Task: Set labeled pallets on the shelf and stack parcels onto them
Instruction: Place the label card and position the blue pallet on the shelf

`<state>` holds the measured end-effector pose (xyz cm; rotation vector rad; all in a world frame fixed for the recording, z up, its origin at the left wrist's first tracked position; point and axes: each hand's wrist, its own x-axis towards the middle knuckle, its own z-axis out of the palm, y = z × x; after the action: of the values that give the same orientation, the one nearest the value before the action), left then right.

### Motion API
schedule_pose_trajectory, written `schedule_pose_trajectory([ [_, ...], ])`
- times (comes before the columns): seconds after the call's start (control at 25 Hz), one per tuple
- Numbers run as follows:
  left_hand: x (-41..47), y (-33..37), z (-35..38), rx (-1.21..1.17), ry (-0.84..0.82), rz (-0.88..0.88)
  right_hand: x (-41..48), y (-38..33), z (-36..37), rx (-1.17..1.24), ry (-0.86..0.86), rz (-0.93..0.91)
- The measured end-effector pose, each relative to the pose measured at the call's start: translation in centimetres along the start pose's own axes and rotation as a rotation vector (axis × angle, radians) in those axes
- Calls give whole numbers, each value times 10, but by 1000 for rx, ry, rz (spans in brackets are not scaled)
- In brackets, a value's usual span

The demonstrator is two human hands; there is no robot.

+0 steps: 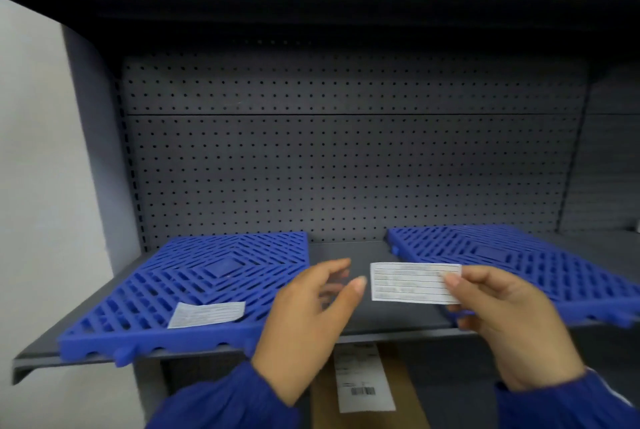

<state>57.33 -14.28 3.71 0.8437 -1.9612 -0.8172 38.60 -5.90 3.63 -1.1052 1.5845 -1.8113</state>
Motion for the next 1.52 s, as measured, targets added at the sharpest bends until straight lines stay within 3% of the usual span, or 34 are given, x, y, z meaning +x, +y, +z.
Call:
schedule_pose_trajectory([
  [0.12, 14, 25, 47, -371, -51, -120, 10, 4, -22, 30, 3, -44],
  [0.36, 51, 61, 138, -407, -28, -118, 48, 10, -112, 28, 66, -107],
  [0.52, 75, 79, 204, -195, 17, -59, 82, 12, -182, -101, 29, -210],
  [0.68, 88, 78, 250, 98, 88, -11, 116, 32, -220, -418, -82, -270],
  [1.0, 89, 59, 271, 501, 105, -128, 142, 61, -216, -820, -305, -320],
  [1.4, 87, 58, 270, 622, 179, -76, 141, 70, -214, -985, -322, -434],
  [1.52, 81, 60, 272, 722, 188, 136, 137, 68, -213, -1013, -295, -444],
])
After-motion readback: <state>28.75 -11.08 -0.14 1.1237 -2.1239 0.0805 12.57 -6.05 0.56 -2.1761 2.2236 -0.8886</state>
